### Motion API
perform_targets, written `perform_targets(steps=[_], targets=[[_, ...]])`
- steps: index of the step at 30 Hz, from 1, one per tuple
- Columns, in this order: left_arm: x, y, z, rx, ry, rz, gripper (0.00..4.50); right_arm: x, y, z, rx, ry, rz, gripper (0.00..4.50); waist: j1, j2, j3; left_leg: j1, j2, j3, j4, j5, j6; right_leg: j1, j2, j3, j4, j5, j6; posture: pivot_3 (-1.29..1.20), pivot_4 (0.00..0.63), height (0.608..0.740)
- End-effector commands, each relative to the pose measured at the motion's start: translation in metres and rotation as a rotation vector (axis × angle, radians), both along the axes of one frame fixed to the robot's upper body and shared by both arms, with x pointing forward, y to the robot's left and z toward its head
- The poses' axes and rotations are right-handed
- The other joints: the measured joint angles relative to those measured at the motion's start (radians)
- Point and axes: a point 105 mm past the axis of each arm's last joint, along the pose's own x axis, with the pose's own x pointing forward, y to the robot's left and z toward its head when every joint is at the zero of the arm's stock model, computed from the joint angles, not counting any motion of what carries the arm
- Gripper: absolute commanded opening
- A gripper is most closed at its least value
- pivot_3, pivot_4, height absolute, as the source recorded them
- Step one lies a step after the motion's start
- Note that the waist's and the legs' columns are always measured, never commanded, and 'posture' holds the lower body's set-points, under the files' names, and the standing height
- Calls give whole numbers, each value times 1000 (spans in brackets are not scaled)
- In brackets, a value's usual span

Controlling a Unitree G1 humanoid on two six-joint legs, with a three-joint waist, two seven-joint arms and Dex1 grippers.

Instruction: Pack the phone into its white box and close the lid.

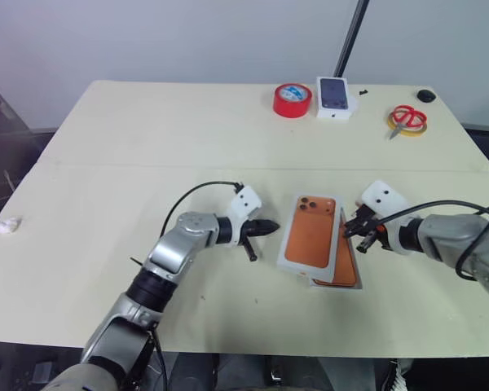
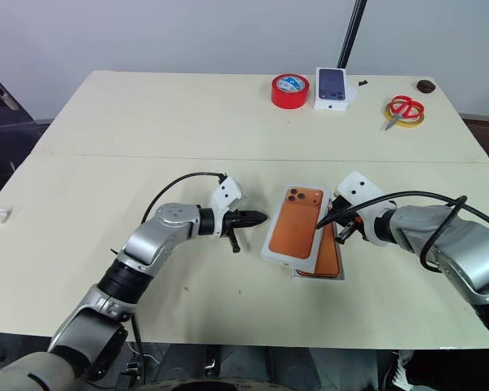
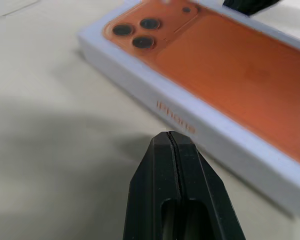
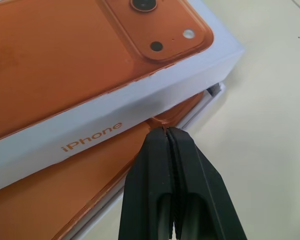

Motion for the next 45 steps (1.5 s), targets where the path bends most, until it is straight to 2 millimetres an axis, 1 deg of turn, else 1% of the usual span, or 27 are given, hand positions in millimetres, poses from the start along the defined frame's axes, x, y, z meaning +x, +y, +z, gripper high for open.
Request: perform_targets(steps=[1, 9, 19, 22, 25, 28, 30, 33, 35, 40, 45], targets=[[-8, -16, 16, -32, -52, -80, 0, 0, 5, 14, -11, -54, 39, 61, 0, 0, 0, 0, 0, 0, 0, 0, 0, 0, 0, 0, 0, 0, 0, 0, 150, 732], [-24, -29, 18, -28, -49, -170, 0, -10, 4, 14, -24, -37, 65, 61, -1, 0, 0, 0, 0, 0, 0, 0, 0, 0, 0, 0, 0, 0, 0, 0, 150, 732], [-32, -44, 24, -51, -48, -214, 0, -16, -3, 9, -34, -18, 46, 61, -1, 0, 0, 0, 0, 0, 0, 0, 0, 0, 0, 0, 0, 0, 0, 0, 150, 732], [-32, -44, 25, -57, -49, -215, 0, -17, -3, 9, -31, -16, 45, 61, -1, 0, 0, 0, 0, 0, 0, 0, 0, 0, 0, 0, 0, 0, 0, 0, 150, 732], [-25, -38, 30, -75, -50, -178, 0, -18, -3, 9, -31, -17, 43, 61, -1, 0, 0, 1, 0, 0, 0, 0, 0, 0, 0, 0, 0, 0, 0, 0, 150, 732], [-12, -21, 36, -72, -65, -104, 0, -18, -2, 10, -31, -22, 39, 61, -2, 0, 0, 1, 0, 0, 0, 0, 0, 0, 0, 0, 0, 0, 0, 0, 150, 732], [-8, -15, 37, -64, -72, -80, 0, -17, -2, 10, -30, -26, 35, 61, -3, 0, 0, 1, 0, 0, 0, 0, 0, 0, 0, 0, 1, 0, 0, 0, 150, 732], [-1, 0, 30, -17, -77, -37, 0, -14, -3, 11, -31, -39, 20, 61, -1, 0, 0, 1, 0, 0, 0, 0, 0, 0, 0, 0, 1, 0, 0, 0, 150, 732], [0, 1, 25, 4, -70, -34, 0, -12, -4, 11, -31, -42, 17, 61, -1, 0, 0, 1, 0, 0, 0, 0, 0, 0, 0, 0, 1, 0, 0, 0, 150, 732], [-3, -12, 12, 29, -59, -64, 0, -9, -2, 11, -33, -49, 24, 61, 3, 0, 0, 1, -1, 0, 0, 0, 0, 1, 0, 0, 1, 0, 0, 0, 150, 732], [-7, -28, 9, 14, -39, -105, 0, -9, 2, 13, -30, -48, 41, 61, -1, 0, 0, 1, -1, 0, 1, 0, 0, 1, 0, 0, 1, 0, 0, 0, 150, 732]])
